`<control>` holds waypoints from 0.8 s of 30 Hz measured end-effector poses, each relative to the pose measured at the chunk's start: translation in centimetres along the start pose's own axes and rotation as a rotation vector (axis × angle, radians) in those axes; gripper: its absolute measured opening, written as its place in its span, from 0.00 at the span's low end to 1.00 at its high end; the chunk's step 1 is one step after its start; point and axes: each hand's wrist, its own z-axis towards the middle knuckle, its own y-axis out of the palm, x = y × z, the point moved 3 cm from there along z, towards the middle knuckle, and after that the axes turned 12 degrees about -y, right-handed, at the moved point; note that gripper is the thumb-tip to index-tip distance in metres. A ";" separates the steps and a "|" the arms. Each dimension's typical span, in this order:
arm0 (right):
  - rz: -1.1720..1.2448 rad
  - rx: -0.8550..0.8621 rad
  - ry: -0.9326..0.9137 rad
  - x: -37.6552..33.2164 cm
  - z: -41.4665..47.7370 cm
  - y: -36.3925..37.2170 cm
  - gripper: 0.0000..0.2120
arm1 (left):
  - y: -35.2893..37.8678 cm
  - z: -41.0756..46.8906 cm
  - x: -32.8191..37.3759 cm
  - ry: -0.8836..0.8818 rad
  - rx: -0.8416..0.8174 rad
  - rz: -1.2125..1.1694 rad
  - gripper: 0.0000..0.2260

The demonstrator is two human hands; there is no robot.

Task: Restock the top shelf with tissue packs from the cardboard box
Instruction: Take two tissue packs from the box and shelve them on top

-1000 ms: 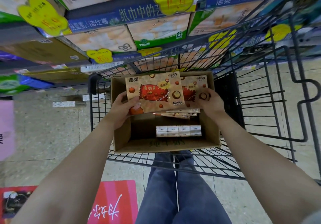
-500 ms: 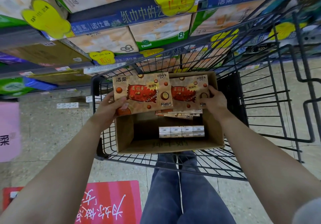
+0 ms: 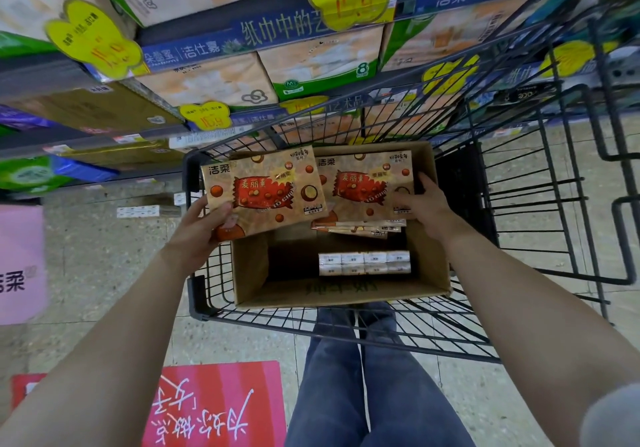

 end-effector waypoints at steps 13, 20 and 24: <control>0.038 -0.120 0.046 -0.9 -0.2 -0.1 0.34 | -3.0 -2.7 -0.8 0.018 0.081 -0.044 0.15; 0.024 -0.153 -0.017 -2.8 -3.3 -1.9 0.34 | -4.9 -6.1 -1.1 0.032 0.078 -0.111 0.30; 0.056 -0.195 -0.048 -5.4 -5.2 -2.5 0.29 | -6.0 -8.2 -0.8 0.058 0.083 -0.154 0.28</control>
